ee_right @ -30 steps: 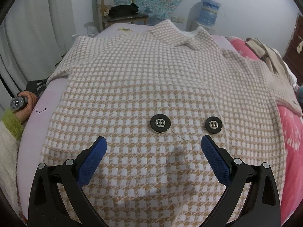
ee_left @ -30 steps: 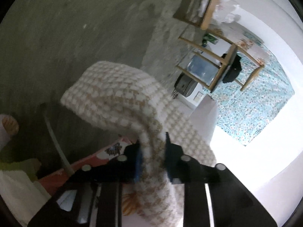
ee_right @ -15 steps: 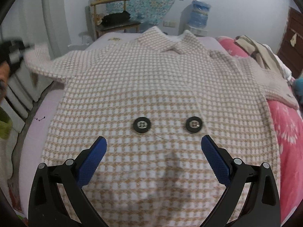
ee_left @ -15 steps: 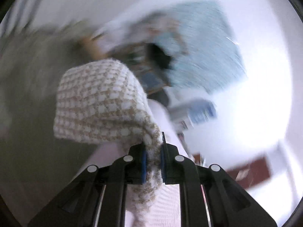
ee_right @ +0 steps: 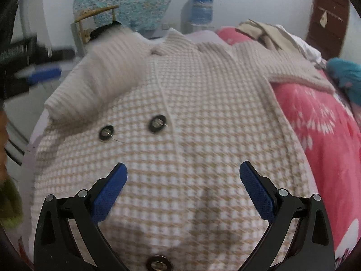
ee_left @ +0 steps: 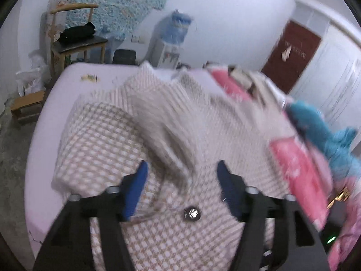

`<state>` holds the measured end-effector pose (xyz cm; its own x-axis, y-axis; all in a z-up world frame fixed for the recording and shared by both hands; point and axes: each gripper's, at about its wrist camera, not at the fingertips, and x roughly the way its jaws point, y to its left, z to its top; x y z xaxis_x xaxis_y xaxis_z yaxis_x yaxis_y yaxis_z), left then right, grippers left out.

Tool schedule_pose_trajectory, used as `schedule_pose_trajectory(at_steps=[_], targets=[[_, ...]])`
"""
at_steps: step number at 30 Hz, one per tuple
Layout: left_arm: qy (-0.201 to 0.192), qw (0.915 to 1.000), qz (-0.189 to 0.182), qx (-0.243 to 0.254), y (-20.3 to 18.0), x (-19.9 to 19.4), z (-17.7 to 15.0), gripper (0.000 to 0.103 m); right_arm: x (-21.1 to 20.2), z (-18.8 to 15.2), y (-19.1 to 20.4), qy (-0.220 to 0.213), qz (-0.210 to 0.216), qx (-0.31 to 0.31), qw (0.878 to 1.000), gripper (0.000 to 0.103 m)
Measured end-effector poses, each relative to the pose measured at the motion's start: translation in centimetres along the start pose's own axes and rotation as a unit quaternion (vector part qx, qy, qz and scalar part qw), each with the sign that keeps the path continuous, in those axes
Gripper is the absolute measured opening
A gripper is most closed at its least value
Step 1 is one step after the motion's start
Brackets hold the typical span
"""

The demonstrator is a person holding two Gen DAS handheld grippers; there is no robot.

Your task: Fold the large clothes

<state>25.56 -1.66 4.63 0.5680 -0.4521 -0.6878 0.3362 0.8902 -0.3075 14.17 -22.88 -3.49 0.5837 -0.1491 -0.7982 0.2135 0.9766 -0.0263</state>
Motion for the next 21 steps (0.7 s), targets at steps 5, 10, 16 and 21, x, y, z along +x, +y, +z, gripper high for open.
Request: schedule_pose_trajectory(at_steps=[5,10,16,21], targets=[[0.01,0.9997,0.02,0.002,0.6,0.3,-2.7,0.081,0.8,-1.0,-0.9,0.017,-0.006,-0.004,1.0,0.095],[0.025,0.9984,0.042,-0.029,2.2,0.1,-4.4,0.085,1.9,-1.4,-1.7,0.033,0.01,0.008,0.999,0.095],[0.047,0.9951,0.082,-0.03,3.8,0.1,-7.1,0.085,0.8,-1.2,-3.7,0.017,0.039,0.009,0.999,0.095],[0.009,0.9934,0.112,-0.021,4.5,-1.9,-6.5,0.085,-0.7,4.0,-6.7,0.016,0.161,0.042,0.986,0.095]])
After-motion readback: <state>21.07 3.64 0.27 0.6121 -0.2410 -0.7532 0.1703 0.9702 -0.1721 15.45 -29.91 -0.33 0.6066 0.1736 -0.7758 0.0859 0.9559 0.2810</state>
